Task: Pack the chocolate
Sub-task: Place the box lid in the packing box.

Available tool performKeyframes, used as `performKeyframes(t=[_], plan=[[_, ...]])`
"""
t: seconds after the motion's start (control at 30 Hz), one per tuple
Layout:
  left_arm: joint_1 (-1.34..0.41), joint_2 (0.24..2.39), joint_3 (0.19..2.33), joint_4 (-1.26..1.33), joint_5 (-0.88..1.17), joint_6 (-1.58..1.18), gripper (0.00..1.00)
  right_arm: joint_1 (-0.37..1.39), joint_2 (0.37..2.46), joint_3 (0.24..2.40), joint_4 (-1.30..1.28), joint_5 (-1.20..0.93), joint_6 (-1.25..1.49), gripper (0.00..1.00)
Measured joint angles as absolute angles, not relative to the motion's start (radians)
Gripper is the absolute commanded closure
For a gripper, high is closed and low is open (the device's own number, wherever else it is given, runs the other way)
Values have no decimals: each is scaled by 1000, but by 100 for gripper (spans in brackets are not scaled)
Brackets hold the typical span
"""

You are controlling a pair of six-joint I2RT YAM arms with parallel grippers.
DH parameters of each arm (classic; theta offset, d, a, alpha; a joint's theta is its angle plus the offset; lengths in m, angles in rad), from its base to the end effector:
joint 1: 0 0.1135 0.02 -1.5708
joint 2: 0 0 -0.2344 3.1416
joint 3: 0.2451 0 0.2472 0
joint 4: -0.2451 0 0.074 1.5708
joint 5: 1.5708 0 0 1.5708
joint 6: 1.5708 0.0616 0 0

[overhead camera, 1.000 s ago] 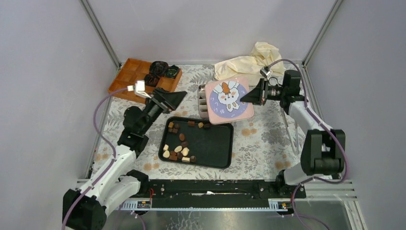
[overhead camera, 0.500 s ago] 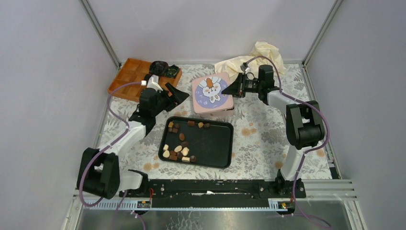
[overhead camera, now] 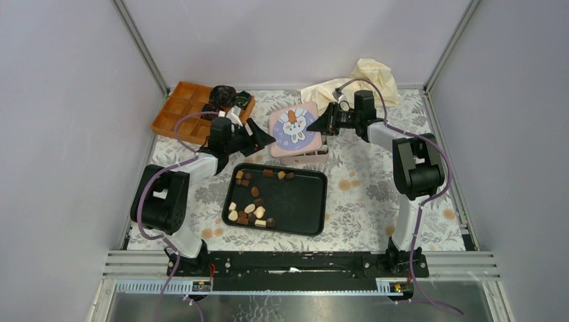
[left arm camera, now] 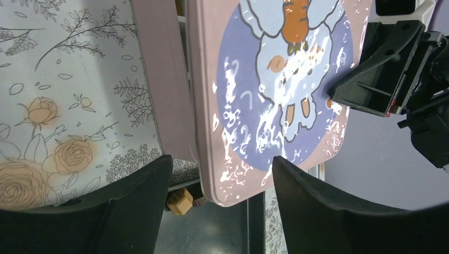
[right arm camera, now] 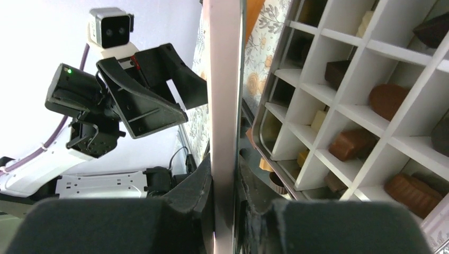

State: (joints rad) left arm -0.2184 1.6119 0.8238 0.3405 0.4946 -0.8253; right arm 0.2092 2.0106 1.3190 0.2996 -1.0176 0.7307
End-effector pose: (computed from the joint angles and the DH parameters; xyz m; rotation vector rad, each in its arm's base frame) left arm 0.3420 -0.1059 0.1645 -0.3138 2.1353 -1.1351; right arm 0.4206 0.1429 0.1782 -0.2028 2.1005 1.5820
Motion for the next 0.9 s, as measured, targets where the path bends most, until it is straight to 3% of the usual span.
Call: performKeyframes(t=[0.6, 0.9], plan=[[-218, 1744, 879, 367, 562, -792, 33, 193, 2077, 1390, 138, -960, 636, 97], [-229, 1830, 941, 365, 562, -793, 40, 147, 2091, 1391, 117, -961, 636, 90]])
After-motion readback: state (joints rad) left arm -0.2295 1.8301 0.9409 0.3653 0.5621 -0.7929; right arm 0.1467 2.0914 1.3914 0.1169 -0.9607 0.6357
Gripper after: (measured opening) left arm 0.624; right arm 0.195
